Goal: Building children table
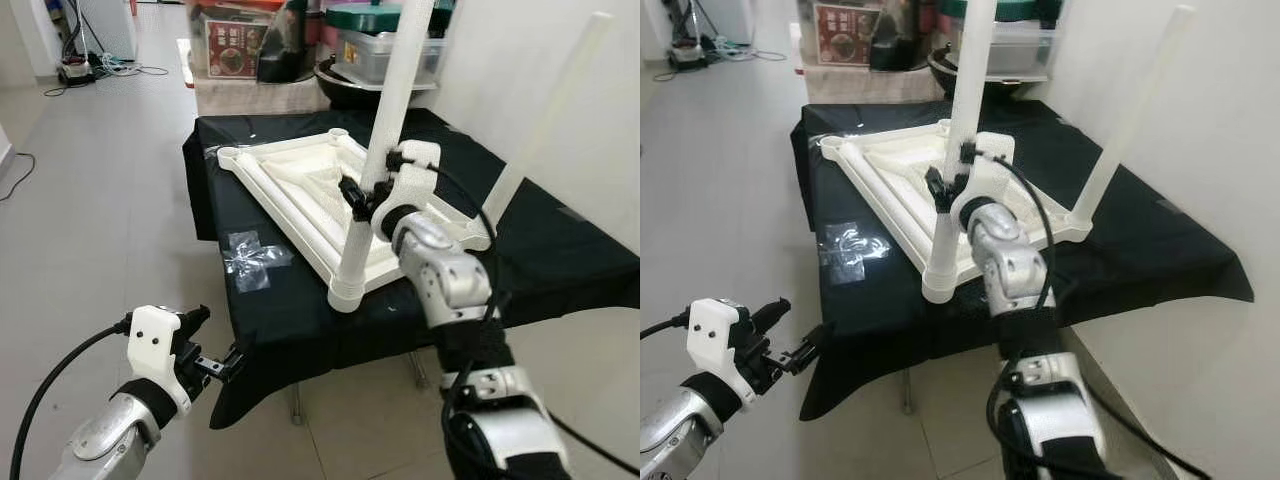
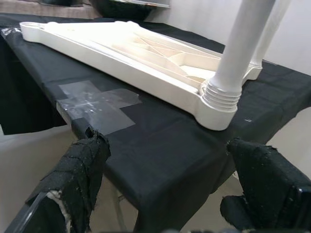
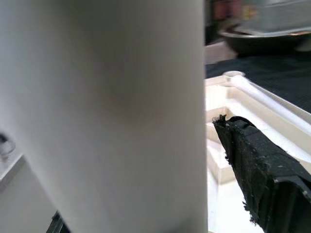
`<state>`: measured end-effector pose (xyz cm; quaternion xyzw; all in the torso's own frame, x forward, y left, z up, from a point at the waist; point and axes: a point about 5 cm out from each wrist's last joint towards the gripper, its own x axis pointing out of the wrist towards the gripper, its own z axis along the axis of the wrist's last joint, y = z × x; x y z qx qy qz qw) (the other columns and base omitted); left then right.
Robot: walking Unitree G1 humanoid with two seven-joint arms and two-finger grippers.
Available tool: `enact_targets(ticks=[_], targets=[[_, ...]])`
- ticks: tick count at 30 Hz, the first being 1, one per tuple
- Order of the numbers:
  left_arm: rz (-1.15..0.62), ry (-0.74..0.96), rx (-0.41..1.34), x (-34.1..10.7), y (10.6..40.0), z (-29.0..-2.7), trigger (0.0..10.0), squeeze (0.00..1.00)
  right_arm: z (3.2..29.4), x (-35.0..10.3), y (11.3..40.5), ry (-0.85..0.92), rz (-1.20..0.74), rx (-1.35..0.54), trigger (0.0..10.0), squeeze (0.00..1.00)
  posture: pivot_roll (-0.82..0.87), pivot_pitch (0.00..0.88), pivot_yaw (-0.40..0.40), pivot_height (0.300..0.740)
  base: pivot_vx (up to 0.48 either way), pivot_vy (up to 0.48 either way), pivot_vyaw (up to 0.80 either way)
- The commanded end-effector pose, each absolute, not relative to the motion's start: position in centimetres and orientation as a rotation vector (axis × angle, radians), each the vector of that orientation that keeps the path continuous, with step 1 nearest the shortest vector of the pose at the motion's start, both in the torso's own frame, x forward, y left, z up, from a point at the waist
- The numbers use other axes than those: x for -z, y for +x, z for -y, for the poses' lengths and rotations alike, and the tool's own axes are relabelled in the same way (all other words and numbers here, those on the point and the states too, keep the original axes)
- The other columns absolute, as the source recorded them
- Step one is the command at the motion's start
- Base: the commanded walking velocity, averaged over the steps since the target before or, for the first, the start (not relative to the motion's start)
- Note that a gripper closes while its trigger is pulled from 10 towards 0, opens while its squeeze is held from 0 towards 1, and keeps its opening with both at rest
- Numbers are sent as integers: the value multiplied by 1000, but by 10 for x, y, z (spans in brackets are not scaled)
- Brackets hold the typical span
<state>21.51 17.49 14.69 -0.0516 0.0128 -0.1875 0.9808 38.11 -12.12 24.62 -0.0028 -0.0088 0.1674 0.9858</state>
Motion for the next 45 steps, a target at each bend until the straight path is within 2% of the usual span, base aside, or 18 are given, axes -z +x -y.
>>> enact_targets(ticks=[1,5,7,15,16,17,18,19,20,25,31,32,33,35,37,42,44,45], targets=[[-42,-99,376,-142,216,-175,10000,0,124,-247,382,11,13,-373,10000,0,101,0,-103,740,0,0,0],[-41,-98,375,-142,216,-176,10000,0,126,-247,382,25,4,-420,10000,0,98,0,-102,740,0,0,0],[-41,-97,381,-141,217,-174,10000,0,127,-238,382,109,-53,-550,10000,0,100,0,-100,740,0,0,0],[-39,-89,388,-142,218,-175,10000,0,137,-238,387,118,33,-705,10000,0,106,0,-98,740,0,0,0],[-38,-89,389,-142,218,-175,10000,0,141,-238,388,114,37,-719,6824,0,111,0,-99,740,0,0,0],[-38,-89,389,-142,218,-175,10000,0,141,-238,388,114,37,-719,6824,0,111,0,-99,740,0,0,0],[-37,-88,389,-142,218,-174,10000,0,146,-237,389,99,41,-723,667,0,111,0,-100,740,0,0,0],[-37,-88,389,-142,218,-174,10000,0,146,-237,389,99,41,-723,667,0,111,0,-100,740,0,0,0],[-36,-88,389,-143,218,-174,10000,0,150,-235,391,91,42,-720,0,0,111,0,-100,740,0,0,0],[-38,-86,390,-142,217,-175,10000,0,161,-225,395,87,14,-648,0,0,113,0,-100,740,0,0,0],[-40,-84,393,-142,217,-174,10000,0,154,-213,394,100,4,-556,0,0,110,0,-90,740,0,0,0],[-42,-82,396,-141,216,-175,10000,0,149,-201,393,115,-23,-416,0,0,107,0,-85,740,0,0,0],[-42,-82,396,-141,216,-175,10000,0,149,-201,393,115,-23,-416,0,0,107,0,-85,740,0,0,0],[-45,-80,395,-140,218,-176,10000,0,134,-186,383,135,-54,-170,0,0,101,0,-72,740,0,0,0],[-48,-82,392,-139,219,-176,10000,0,126,-181,376,131,-56,-76,0,0,98,0,-67,740,0,0,0],[-56,-88,376,-136,221,-177,10000,0,98,-174,364,158,-80,25,0,0,98,0,-67,740,0,0,0],[-56,-88,376,-136,221,-177,10000,0,98,-174,364,158,-80,25,0,0,98,0,-67,740,0,0,0],[-63,-93,359,-134,223,-180,10000,0,84,-173,363,176,-94,35,0,0,117,0,-65,740,0,0,0]])
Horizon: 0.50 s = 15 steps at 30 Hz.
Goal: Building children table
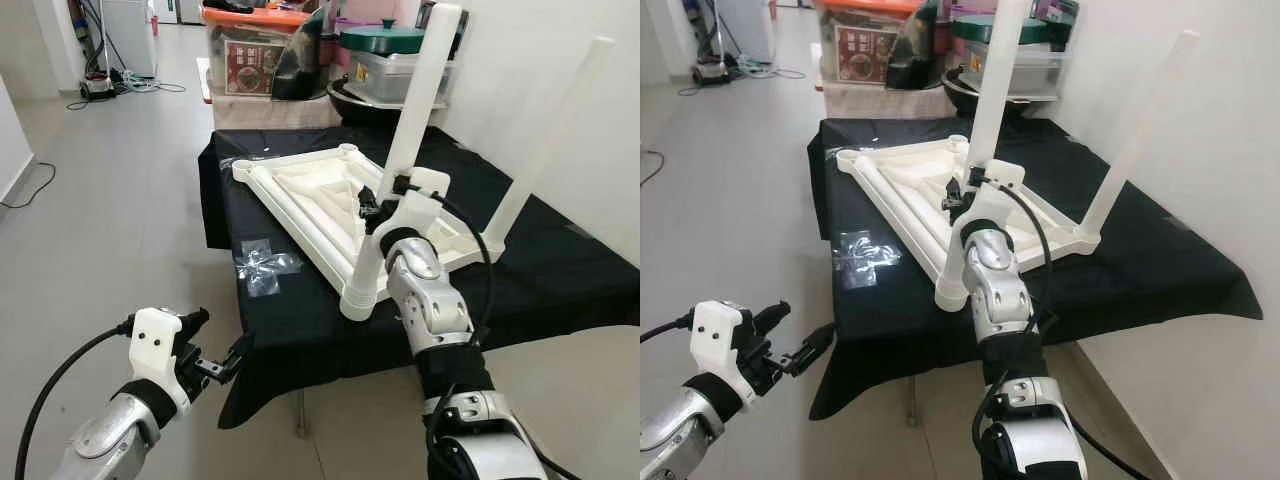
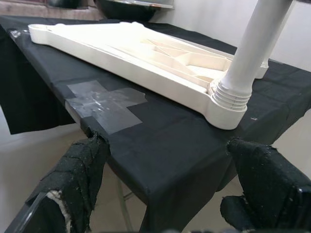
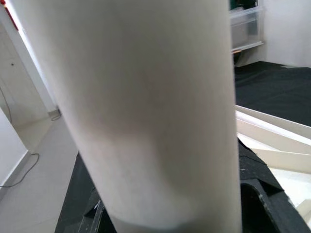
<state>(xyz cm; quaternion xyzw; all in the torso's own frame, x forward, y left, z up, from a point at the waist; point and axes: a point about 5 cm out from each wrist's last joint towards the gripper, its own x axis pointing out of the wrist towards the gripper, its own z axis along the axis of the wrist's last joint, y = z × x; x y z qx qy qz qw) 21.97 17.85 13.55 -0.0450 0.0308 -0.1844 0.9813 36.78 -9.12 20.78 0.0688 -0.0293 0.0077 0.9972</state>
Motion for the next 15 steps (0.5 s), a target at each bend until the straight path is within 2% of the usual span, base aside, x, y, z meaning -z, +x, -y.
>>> enact_targets(ticks=[1,5,6,7,8,10,11,15], targets=[[-63,-93,359,-134,223,-180,10000,0,84,-173,363,176,-94,35,0,0,117,0,-65,740,0,0,0],[-65,-103,343,-133,224,-182,10000,0,68,-177,367,188,-114,33,0,0,114,0,-74,740,0,0,0],[-64,-101,336,-132,224,-182,10000,0,64,-178,368,183,-138,-7,4392,0,120,0,-81,740,0,0,0],[-64,-101,336,-132,224,-182,10000,0,64,-178,368,183,-138,-7,4392,0,120,0,-81,740,0,0,0],[-63,-100,333,-132,224,-181,10000,0,63,-178,369,161,-155,-31,10000,0,120,0,-81,740,0,0,0],[-62,-100,330,-132,224,-181,10000,0,63,-178,369,146,-167,-45,10000,0,120,0,-81,740,0,0,0],[-62,-100,330,-132,224,-181,10000,0,68,-181,368,146,-150,-52,10000,1000,120,0,-81,740,0,0,0],[-62,-106,338,-131,224,-181,10000,0,83,-195,368,155,-80,-57,10000,1000,108,0,-73,740,0,0,0]])
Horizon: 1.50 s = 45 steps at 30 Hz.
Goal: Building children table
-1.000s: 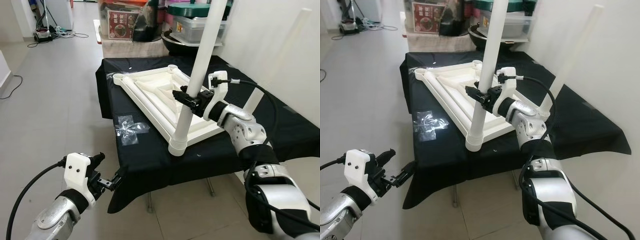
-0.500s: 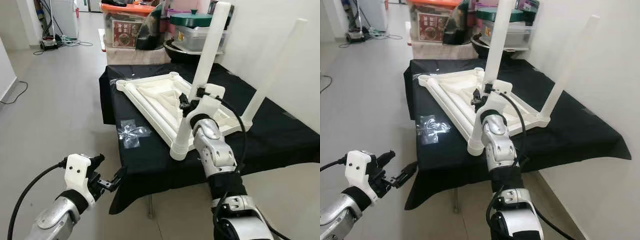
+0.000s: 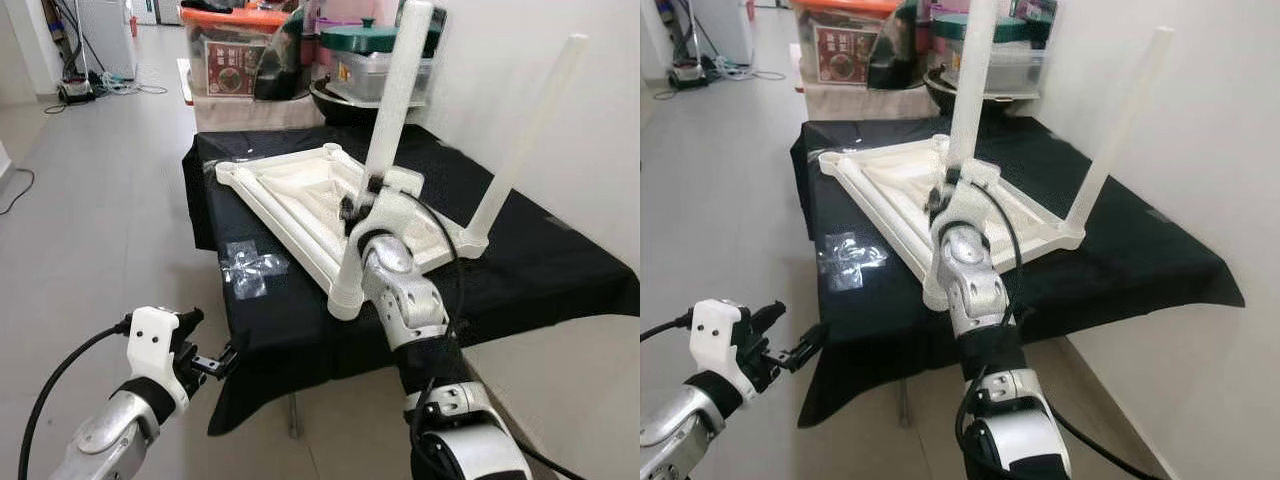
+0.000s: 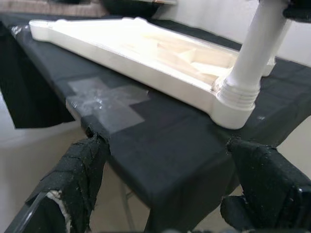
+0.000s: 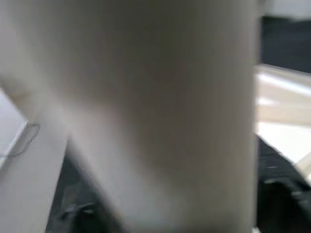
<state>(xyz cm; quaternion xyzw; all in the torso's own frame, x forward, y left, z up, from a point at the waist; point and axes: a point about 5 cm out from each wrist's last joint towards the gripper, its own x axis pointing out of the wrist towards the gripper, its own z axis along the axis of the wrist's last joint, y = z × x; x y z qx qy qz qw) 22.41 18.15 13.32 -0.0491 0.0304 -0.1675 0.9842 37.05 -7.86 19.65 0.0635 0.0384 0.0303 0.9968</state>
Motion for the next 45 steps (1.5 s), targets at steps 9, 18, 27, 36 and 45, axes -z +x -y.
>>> enact_targets(ticks=[9,18,27,36,45], targets=[[-59,-116,348,-131,225,-182,10000,0,97,-249,368,168,109,-470,10000,0,105,0,-70,740,0,0,0],[-57,-124,351,-129,226,-181,10000,0,98,-233,354,-84,99,-884,10000,0,104,0,-79,740,0,0,0],[-60,-124,354,-128,226,-181,10000,0,104,-226,361,-122,92,-1001,0,0,118,0,-87,740,0,0,0],[-60,-121,354,-128,225,-183,10000,0,103,-222,366,5,103,-919,0,0,123,0,-82,740,0,0,0],[-58,-122,355,-128,225,-183,10000,0,126,-194,381,51,-38,-198,0,0,122,0,-86,740,0,0,0]])
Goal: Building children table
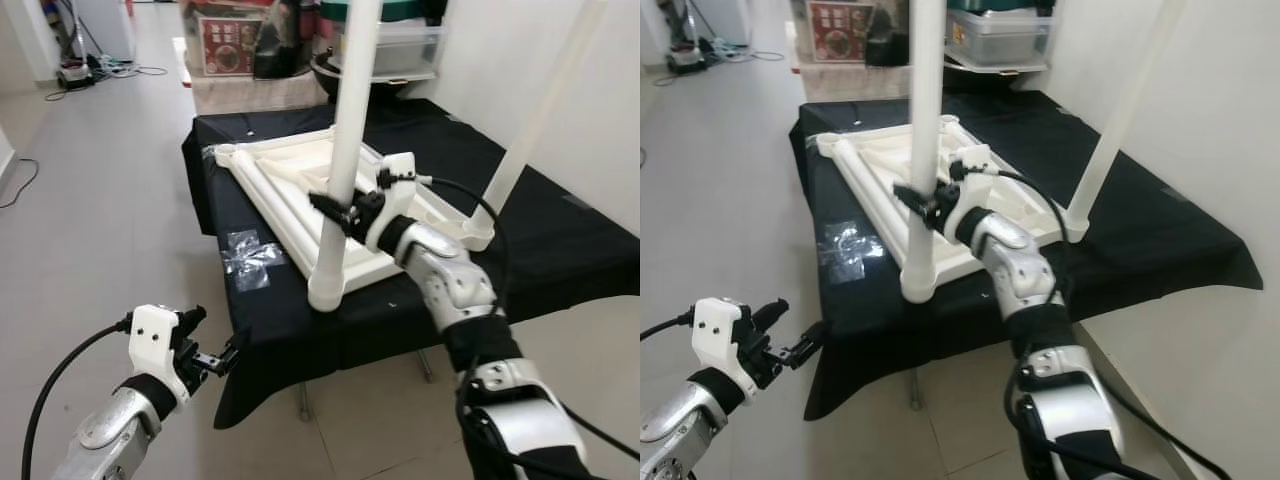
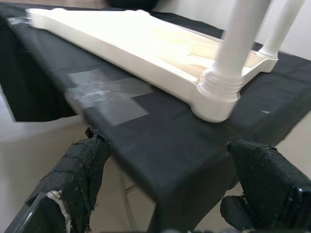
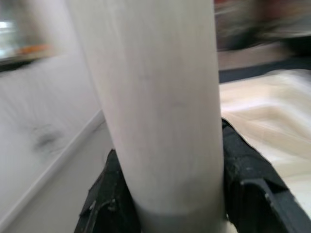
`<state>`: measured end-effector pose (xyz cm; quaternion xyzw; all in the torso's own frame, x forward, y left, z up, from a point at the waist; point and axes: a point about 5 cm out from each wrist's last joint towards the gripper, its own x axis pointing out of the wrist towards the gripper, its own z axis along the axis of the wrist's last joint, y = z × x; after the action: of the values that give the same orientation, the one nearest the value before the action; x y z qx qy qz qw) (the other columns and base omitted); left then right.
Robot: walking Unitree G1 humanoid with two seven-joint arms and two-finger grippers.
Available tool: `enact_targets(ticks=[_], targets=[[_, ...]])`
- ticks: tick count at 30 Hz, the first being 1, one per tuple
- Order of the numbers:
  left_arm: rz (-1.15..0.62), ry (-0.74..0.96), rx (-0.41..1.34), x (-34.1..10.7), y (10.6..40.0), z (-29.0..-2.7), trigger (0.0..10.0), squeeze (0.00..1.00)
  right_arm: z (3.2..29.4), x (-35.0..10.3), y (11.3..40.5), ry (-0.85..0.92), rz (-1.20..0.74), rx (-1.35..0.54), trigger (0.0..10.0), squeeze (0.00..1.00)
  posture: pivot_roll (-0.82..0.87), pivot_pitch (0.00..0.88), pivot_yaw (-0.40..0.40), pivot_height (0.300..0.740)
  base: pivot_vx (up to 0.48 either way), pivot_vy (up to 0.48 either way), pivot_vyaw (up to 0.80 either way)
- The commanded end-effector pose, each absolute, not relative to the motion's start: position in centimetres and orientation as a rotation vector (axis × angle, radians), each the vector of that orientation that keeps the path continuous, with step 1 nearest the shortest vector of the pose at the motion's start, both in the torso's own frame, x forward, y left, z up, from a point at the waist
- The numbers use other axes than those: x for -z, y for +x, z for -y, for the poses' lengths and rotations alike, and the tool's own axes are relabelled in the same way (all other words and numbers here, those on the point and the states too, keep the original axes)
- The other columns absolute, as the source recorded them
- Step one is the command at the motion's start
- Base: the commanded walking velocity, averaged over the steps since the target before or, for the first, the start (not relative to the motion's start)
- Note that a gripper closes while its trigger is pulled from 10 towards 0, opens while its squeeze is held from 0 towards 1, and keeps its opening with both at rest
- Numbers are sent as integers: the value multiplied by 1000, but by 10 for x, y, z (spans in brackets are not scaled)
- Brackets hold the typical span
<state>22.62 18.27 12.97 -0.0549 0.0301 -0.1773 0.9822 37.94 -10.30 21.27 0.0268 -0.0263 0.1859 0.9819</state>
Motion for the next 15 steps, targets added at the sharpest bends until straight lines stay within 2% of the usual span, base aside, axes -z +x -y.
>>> enact_targets(ticks=[1,2,5,6,7,9,14,15], targets=[[-57,-121,353,-128,225,-183,10000,0,131,-185,375,46,-69,-30,0,0,127,0,-85,740,0,0,0],[-56,-120,351,-129,225,-183,10000,0,124,-180,365,57,-69,44,0,0,127,0,-83,740,0,0,0],[-56,-120,351,-129,225,-183,10000,0,124,-180,365,57,-69,44,0,0,127,0,-83,740,0,0,0],[-58,-118,351,-129,225,-183,10000,0,111,-179,355,71,-52,63,0,0,124,0,-79,740,0,0,0],[-58,-118,351,-129,225,-183,10000,0,111,-179,355,71,-52,63,0,0,124,0,-79,740,0,0,0],[-60,-118,355,-128,225,-182,10000,0,92,-181,347,79,-36,14,0,0,121,0,-81,740,0,0,0],[-60,-120,357,-128,225,-181,10000,0,87,-182,352,44,-60,-58,0,0,118,0,-86,740,0,0,0],[-57,-123,356,-129,226,-181,10000,0,90,-186,355,80,-31,-77,10000,0,114,0,-90,740,0,0,0]])
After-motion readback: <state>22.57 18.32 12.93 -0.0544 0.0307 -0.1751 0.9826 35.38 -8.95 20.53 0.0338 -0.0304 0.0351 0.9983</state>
